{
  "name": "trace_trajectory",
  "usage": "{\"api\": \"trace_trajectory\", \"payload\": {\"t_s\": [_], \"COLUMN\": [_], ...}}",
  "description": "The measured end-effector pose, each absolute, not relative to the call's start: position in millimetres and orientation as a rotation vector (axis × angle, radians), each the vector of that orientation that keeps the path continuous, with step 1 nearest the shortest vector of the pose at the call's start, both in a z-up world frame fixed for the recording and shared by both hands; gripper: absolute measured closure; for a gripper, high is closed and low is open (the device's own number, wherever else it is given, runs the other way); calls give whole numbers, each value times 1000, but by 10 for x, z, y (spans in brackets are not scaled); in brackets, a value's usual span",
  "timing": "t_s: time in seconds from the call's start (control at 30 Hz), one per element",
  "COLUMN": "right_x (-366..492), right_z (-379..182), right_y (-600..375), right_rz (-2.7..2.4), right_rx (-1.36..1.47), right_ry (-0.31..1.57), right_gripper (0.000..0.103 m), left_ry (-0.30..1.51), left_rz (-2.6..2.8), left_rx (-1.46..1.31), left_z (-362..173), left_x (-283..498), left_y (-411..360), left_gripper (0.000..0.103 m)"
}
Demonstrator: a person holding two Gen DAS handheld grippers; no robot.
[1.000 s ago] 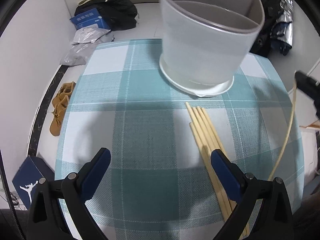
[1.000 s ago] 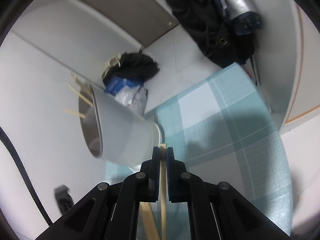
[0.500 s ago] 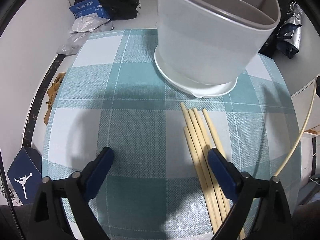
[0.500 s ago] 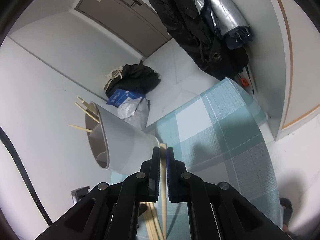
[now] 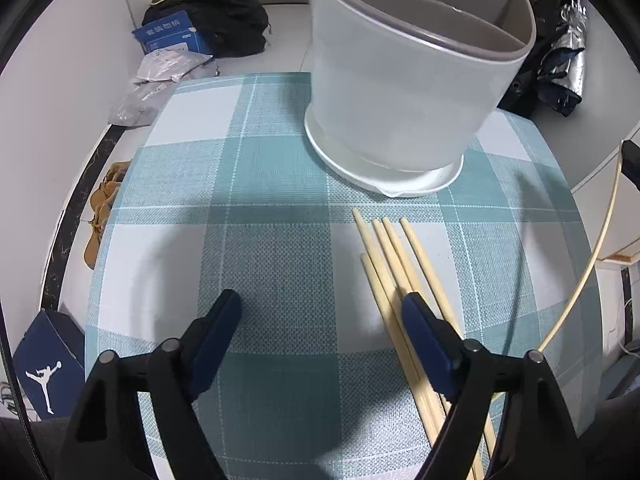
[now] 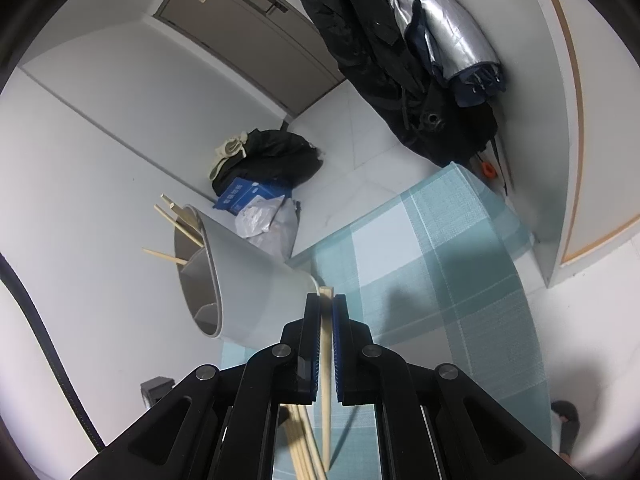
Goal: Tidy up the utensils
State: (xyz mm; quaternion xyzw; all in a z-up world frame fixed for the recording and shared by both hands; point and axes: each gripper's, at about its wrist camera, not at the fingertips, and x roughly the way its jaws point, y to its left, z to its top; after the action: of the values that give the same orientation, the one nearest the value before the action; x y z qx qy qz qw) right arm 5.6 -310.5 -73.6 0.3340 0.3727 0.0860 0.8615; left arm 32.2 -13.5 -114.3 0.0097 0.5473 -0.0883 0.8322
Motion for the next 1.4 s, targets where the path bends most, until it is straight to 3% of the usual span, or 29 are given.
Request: {"api": "trace_trajectory", "payload": {"t_s": [0.2,0.37,1.23,1.4], "right_x": [38,33,100,117], "right_z": [-735,-724,-884,-948], "right_y": [-3105,-3073,-3010,-2996], "right_rz": [176,179,176,159], "right_rx": [691,676,670,664], "right_ry": [782,784,873,897], "right_gripper": [98,103,100,100], "left_ry": [1166,1170,1276,1280], "left_rz": [-173,-185,-144,-154], "left_rx": [3,17,17,40], "left_z": [-1116,-1111,-1152,-1176], "left_x": [331,308,560,601], "left_y": [-119,-114,-40,-32], "left_gripper": [33,34,33,27]}}
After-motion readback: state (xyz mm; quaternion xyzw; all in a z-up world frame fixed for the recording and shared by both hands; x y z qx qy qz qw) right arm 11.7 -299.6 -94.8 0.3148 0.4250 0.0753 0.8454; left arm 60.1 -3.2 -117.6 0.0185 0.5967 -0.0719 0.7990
